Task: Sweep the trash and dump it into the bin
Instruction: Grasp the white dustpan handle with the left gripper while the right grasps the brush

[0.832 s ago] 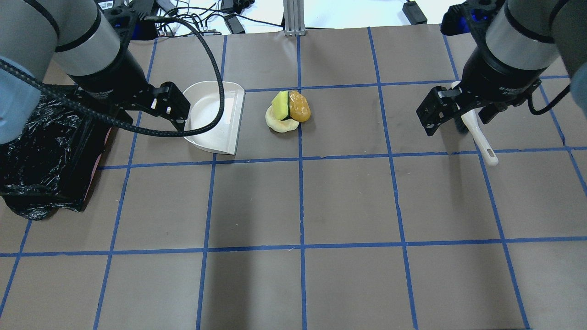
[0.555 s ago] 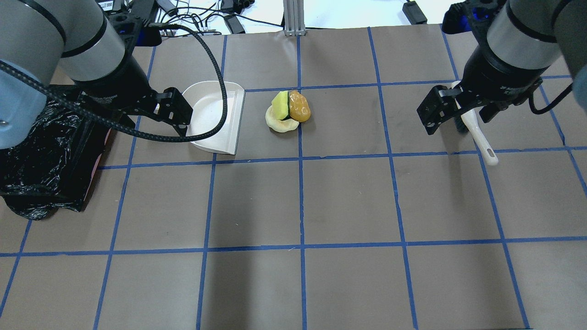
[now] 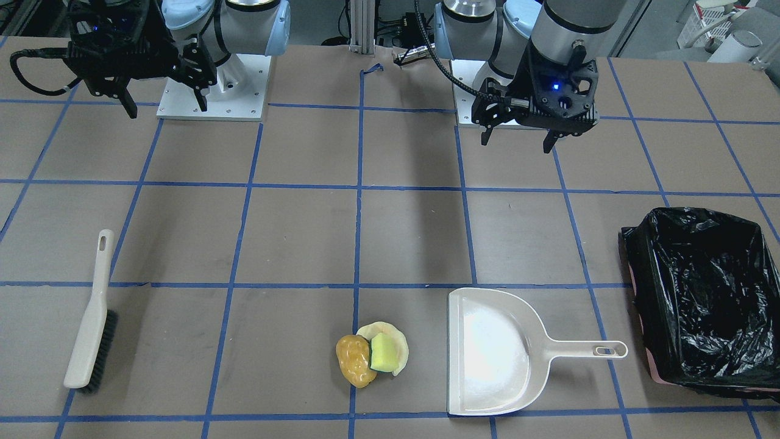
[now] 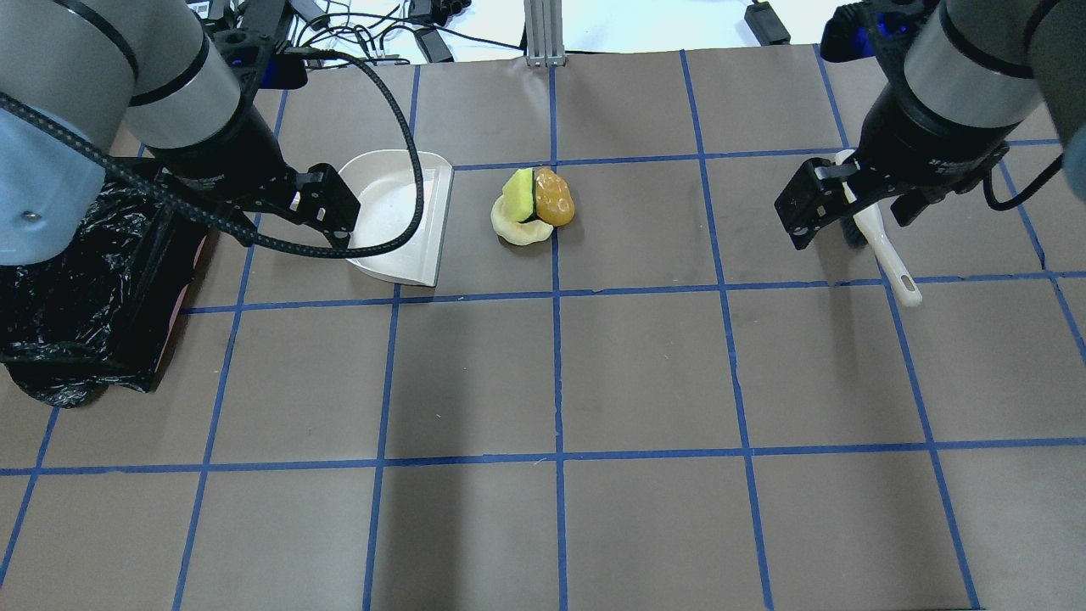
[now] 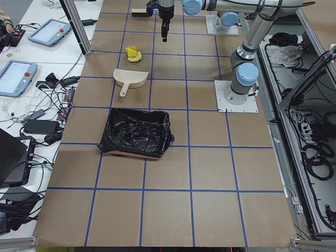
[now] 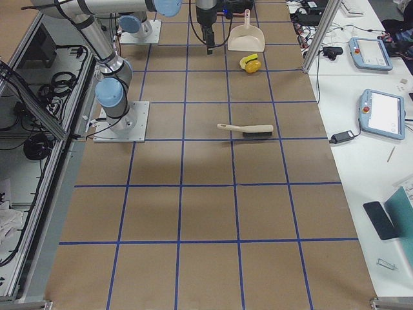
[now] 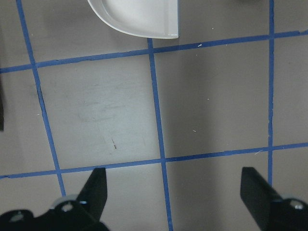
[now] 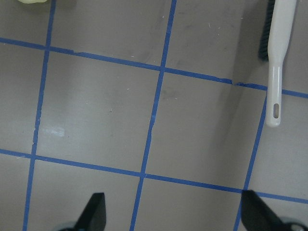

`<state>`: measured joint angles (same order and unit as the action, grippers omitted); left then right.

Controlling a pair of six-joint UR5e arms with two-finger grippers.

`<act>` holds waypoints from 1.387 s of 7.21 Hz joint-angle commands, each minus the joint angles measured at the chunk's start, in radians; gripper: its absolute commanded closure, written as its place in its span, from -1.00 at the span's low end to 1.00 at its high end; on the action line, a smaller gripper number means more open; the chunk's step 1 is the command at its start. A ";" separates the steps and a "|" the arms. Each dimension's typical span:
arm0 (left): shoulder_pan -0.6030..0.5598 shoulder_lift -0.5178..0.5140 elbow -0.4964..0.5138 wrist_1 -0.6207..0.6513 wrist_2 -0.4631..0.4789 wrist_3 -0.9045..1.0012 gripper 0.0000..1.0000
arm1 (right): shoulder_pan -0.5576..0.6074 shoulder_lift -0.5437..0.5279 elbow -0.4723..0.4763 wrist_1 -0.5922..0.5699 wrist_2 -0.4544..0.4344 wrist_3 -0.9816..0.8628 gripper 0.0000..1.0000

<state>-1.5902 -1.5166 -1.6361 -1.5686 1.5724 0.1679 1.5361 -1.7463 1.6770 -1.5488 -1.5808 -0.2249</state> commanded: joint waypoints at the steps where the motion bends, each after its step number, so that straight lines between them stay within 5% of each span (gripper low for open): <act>1: 0.027 -0.060 0.001 0.066 0.003 0.308 -1.00 | -0.026 0.028 0.003 -0.008 -0.008 -0.007 -1.00; 5: 0.203 -0.235 0.016 0.269 0.003 1.012 -1.00 | -0.313 0.154 0.004 -0.058 -0.004 -0.080 -1.00; 8: 0.239 -0.379 0.024 0.486 0.040 1.440 -0.94 | -0.321 0.269 0.024 -0.171 -0.076 -0.192 -1.00; 10: 0.240 -0.457 0.056 0.501 0.040 1.664 -0.96 | -0.321 0.301 0.129 -0.311 -0.074 -0.202 -1.00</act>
<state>-1.3519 -1.9253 -1.6031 -1.0874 1.6087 1.6788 1.2156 -1.4650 1.7454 -1.7820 -1.6534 -0.4197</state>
